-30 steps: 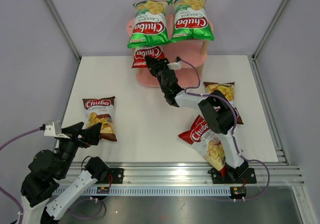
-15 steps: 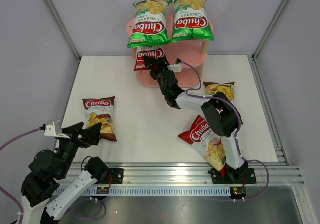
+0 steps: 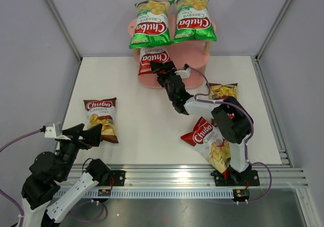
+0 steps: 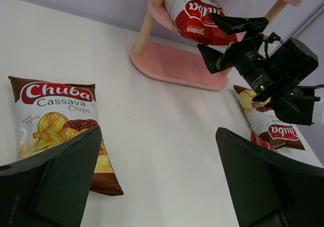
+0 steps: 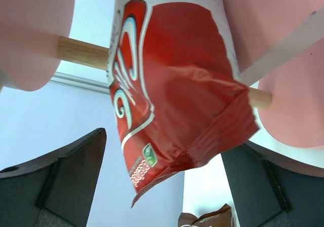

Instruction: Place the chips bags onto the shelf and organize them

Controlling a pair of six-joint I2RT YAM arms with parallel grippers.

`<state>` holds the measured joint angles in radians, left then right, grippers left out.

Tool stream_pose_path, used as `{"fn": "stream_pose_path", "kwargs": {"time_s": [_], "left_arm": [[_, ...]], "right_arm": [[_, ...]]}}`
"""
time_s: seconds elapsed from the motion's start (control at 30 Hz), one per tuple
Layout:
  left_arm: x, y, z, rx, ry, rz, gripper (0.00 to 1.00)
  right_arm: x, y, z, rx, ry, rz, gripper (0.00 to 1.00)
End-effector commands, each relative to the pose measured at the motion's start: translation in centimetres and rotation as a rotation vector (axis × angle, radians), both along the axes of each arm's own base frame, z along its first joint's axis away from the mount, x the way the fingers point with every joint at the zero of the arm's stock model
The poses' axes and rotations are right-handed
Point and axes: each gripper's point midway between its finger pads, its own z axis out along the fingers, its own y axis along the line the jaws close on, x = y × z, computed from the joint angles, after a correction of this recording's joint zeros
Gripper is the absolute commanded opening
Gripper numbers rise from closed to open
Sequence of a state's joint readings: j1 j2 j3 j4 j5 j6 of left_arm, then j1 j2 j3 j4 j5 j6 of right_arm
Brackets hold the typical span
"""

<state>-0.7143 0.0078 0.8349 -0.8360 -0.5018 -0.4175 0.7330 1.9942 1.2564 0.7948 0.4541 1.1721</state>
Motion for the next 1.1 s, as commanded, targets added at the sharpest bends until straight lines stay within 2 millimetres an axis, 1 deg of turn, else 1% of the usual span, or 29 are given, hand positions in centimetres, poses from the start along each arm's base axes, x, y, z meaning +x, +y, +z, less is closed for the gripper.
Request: {"fn": "stream_pose_path", "kwargs": {"time_s": [0.0,0.03,0.07,0.13,0.17,0.2,0.23,0.33,0.37,0.4,0.43,0.5,0.53,0.57,0.6,0.63,0.67,0.7,0.73,0.77,0.8,0.83,0.87,0.9,0.93,0.97,1.0,1.03,1.07], "left_arm": [[-0.4,0.9,1.0,-0.04,-0.051,0.021,0.99],[-0.4,0.9,1.0,-0.039,-0.049,0.022,0.99],[-0.4,0.8,1.0,-0.041,-0.047,0.021,0.99],[-0.2,0.6,1.0,-0.035,-0.038,0.018,0.99],[-0.2,0.3,1.0,-0.033,-0.037,0.006,0.99],[-0.1,0.1,1.2,-0.027,-0.031,-0.002,0.99],[0.2,-0.3,1.0,-0.012,-0.014,-0.008,0.99],[0.8,-1.4,0.9,-0.002,0.031,-0.026,0.99],[1.1,-2.1,0.8,0.001,0.051,-0.047,0.99],[1.2,-2.7,1.1,-0.034,0.051,-0.063,0.99],[1.4,-3.4,0.7,-0.047,0.067,-0.077,0.99],[2.1,-5.4,0.3,-0.116,0.1,-0.123,0.99],[2.8,-6.4,-1.3,-0.12,0.143,-0.133,0.99],[3.1,-8.0,-1.5,-0.176,0.159,-0.172,0.99],[3.8,-9.3,-2.7,-0.182,0.208,-0.187,0.99],[4.2,-10.4,-3.5,-0.203,0.236,-0.211,0.99],[4.6,-12.6,-4.7,-0.254,0.263,-0.28,0.99],[5.1,-14.1,-6.1,-0.26,0.314,-0.308,0.99],[4.7,-15.8,-7.0,-0.284,0.35,-0.381,0.99],[5.2,-17.5,-7.2,-0.344,0.342,-0.428,0.99],[5.5,-18.3,-7.8,-0.358,0.363,-0.444,0.99],[5.2,-19.9,-9.4,-0.348,0.437,-0.505,0.99],[5.2,-20.7,-9.7,-0.361,0.459,-0.531,0.99],[5.5,-21.5,-9.4,-0.377,0.447,-0.557,0.99],[5.6,-22.5,-10.9,-0.361,0.505,-0.576,0.99],[5.7,-23.3,-10.4,-0.382,0.497,-0.606,0.99],[5.7,-23.9,-10.7,-0.384,0.514,-0.623,0.99],[5.6,-24.9,-11.8,-0.377,0.566,-0.647,0.99],[5.5,-25.9,-11.6,-0.388,0.57,-0.679,0.99]], "right_arm": [[-1.2,-1.1,4.0,0.066,-0.036,-0.014,0.99],[-1.4,-1.2,4.1,0.066,-0.036,-0.013,1.0],[-1.8,-1.6,4.9,0.072,-0.048,-0.012,0.99],[-2.5,-2.2,4.8,0.062,-0.052,-0.011,0.99],[-3.1,-2.6,5.8,0.058,-0.07,-0.002,0.99],[-3.5,-2.9,5.3,0.046,-0.061,0.006,1.0],[-4.2,-3.0,6.4,0.058,-0.079,0.028,0.99],[-5.3,-3.7,5.6,0.04,-0.073,0.069,1.0],[-5.8,-4.1,6.3,0.048,-0.081,0.076,0.99],[-6.3,-4.7,5.0,0.022,-0.056,0.079,0.99],[-6.9,-5.4,5.9,0.029,-0.067,0.078,0.99],[-8.2,-6.7,4.1,-0.022,-0.028,0.072,0.99],[-9.2,-8.0,5.8,-0.012,-0.056,0.052,0.99],[-10.0,-8.9,4.4,-0.07,-0.045,0.047,0.99],[-10.7,-9.6,3.8,-0.105,-0.033,0.042,0.99],[-12.0,-11.0,5.8,-0.096,-0.067,0.03,0.99],[-12.8,-11.8,4.8,-0.158,-0.063,0.027,1.0],[-13.6,-12.6,3.7,-0.221,-0.025,0.031,0.99],[-14.9,-13.7,5.4,-0.249,-0.053,0.035,0.99],[-15.6,-14.2,5.7,-0.291,-0.042,0.046,1.0],[-16.6,-14.7,3.5,-0.397,0.034,0.078,0.99],[-18.0,-15.4,4.6,-0.423,0.013,0.104,0.99],[-18.8,-16.0,4.7,-0.49,0.005,0.12,0.99],[-19.9,-16.8,2.9,-0.562,0.066,0.147,1.0],[-21.1,-17.8,3.8,-0.566,0.042,0.152,0.99],[-22.2,-18.7,2.5,-0.606,0.086,0.166,0.99],[-23.0,-19.2,2.5,-0.619,0.082,0.177,0.99],[-24.5,-19.9,3.5,-0.611,0.041,0.194,0.99],[-25.5,-20.6,2.5,-0.633,0.07,0.216,1.0]]}}
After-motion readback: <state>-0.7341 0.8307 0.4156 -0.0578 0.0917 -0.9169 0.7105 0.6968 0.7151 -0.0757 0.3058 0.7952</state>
